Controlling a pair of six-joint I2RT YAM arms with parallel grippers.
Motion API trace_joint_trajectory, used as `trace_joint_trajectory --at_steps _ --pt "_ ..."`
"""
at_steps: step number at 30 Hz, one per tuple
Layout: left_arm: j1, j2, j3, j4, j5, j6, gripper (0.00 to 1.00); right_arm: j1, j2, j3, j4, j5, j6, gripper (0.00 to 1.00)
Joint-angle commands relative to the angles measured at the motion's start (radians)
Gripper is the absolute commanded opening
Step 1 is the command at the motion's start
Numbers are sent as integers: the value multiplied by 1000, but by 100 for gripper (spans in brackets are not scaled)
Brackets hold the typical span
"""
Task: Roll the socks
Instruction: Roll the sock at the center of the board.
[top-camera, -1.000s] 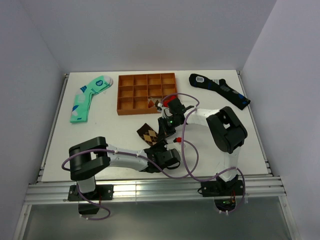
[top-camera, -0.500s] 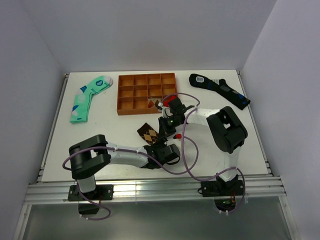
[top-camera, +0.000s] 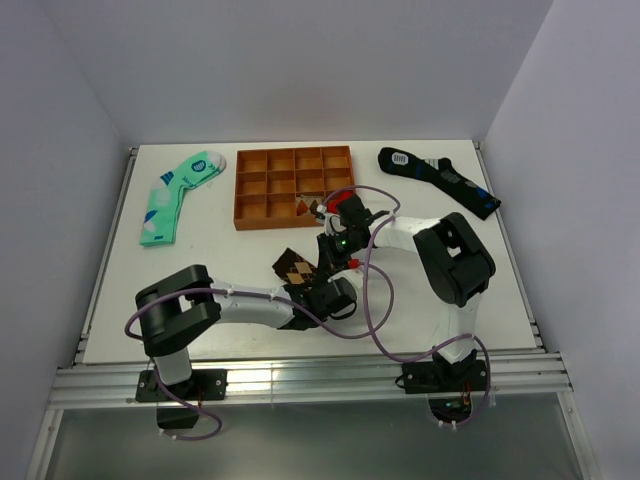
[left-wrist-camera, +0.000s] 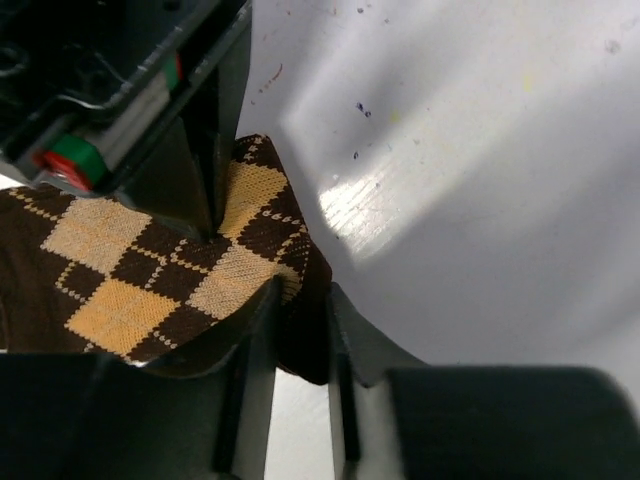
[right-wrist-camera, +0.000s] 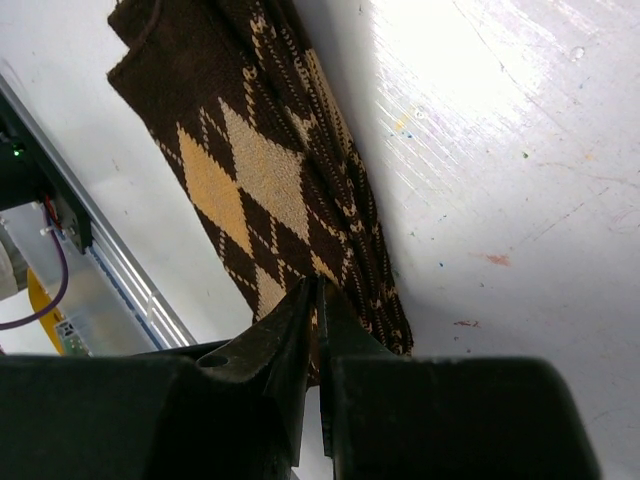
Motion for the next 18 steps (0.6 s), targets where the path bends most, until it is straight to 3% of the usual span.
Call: trace_joint_trajectory --at_steps 1,12,18 --pt "20 -16 -24 31 102 -56 26 -8 -14 3 7 11 -10 13" --pt "147 -122 -116 131 410 -171 17 -18 -71 -40 80 2 28 14" --pt "221 -148 -149 174 556 -211 16 -32 -164 -100 171 31 86 24"
